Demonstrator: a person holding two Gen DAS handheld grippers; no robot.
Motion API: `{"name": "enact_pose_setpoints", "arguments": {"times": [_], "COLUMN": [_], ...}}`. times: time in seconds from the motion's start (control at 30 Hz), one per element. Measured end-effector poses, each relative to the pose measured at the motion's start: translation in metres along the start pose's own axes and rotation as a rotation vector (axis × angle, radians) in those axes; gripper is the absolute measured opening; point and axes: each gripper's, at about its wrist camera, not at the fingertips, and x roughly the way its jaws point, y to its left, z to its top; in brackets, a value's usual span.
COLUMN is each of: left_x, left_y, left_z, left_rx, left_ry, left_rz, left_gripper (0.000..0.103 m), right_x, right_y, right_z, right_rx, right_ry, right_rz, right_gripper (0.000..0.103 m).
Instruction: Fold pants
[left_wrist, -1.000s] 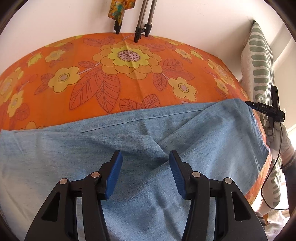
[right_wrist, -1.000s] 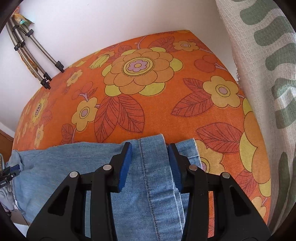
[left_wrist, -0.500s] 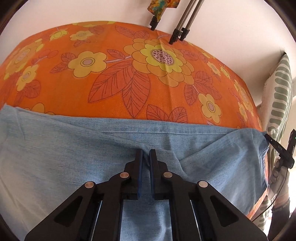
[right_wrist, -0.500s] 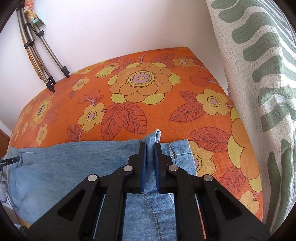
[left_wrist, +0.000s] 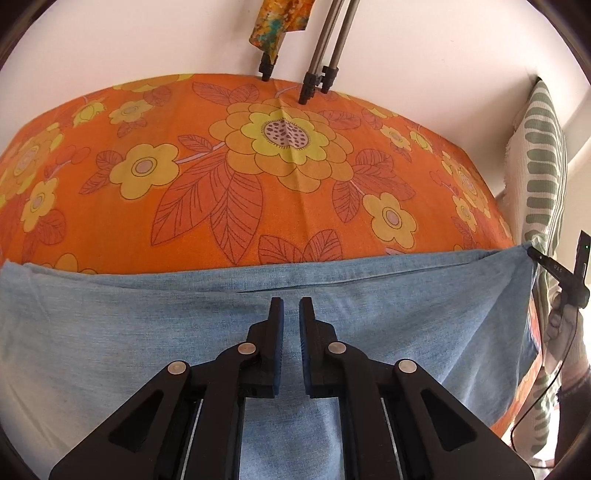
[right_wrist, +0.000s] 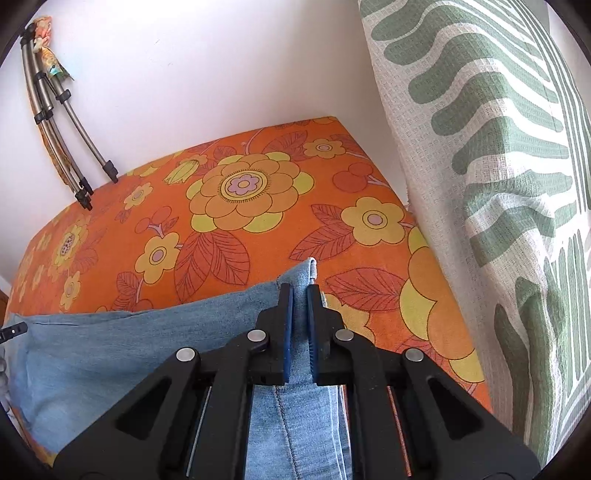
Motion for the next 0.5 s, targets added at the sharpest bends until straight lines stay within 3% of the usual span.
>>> {"name": "enact_pose_setpoints", "arguments": {"times": [0.07,0.13,0.27,0.5], "left_x": [0.001,0.001,0.005,-0.015], "left_y": [-0.008,-0.018,-0.033,-0.005], "left_z": [-0.003,-0.007,-0.009,0.008], "left_rx": [0.058,0.139,0.247,0.149], "left_ry": [0.008,-0.003,-0.011,-0.086], "left_rz": [0.005,0.039,0.114,0.114], "left_gripper": [0.041,0.056,0.057,0.057], "right_x": [0.009,0.018,0.026,0.027], "right_y": [0.004,0.006,0.006,0.022], "right_z": [0.000,-0.001,0.000,0.003], "right_rx": [-0.021,-0.039,-0.027,-0.097], "right_ry": [0.018,0.031,0.028,0.007], "right_rz": [-0.020,-0.045,-0.088,-0.170], "right_gripper": [0.007,0.007,0.007,0.007]}}
